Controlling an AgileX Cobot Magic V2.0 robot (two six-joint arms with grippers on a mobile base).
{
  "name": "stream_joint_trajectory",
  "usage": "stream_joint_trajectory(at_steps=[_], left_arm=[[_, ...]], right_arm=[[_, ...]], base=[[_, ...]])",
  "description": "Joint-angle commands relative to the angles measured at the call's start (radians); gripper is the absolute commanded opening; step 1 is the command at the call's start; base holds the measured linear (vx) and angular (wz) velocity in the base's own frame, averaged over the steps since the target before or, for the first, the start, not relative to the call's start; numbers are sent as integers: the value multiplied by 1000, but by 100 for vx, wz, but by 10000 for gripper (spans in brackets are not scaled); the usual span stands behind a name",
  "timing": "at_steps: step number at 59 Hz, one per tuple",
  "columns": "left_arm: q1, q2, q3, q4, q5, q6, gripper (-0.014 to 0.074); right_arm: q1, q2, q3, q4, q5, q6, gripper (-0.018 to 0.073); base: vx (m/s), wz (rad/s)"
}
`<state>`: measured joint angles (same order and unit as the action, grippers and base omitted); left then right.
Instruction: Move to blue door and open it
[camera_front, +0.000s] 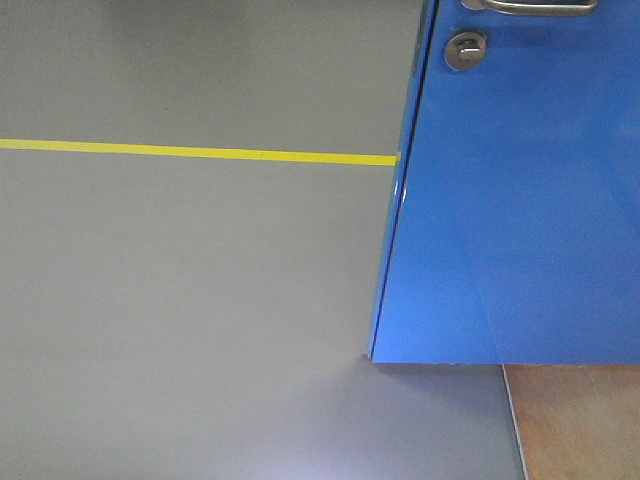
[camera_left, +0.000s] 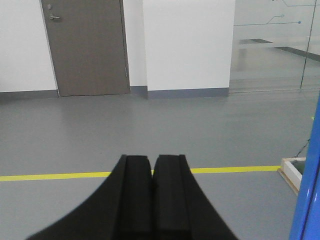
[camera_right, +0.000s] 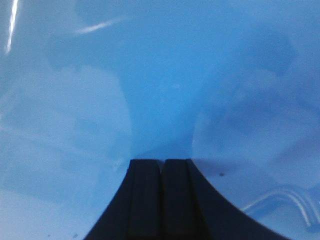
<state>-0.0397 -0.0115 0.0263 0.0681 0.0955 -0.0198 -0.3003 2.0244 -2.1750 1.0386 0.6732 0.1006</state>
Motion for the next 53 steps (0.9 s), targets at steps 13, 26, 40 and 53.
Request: stream_joint_trajectory(at_steps=[13, 26, 40, 53], left_arm=[[1, -14, -27, -2, -84, -7, 73], [1, -14, -27, -2, -84, -7, 73], [1, -14, -27, -2, -84, -7, 73], [1, -14, -27, -2, -84, -7, 73]], right_arm=[[-2, -53, -26, 29, -88, -12, -1], [-2, -53, -26, 29, -88, -12, -1], [-2, -53, -26, 29, -89, -12, -1], [-2, -53, -26, 29, -89, -12, -1]], base=[[18, -5], [14, -3], [10, -5], [6, -4]])
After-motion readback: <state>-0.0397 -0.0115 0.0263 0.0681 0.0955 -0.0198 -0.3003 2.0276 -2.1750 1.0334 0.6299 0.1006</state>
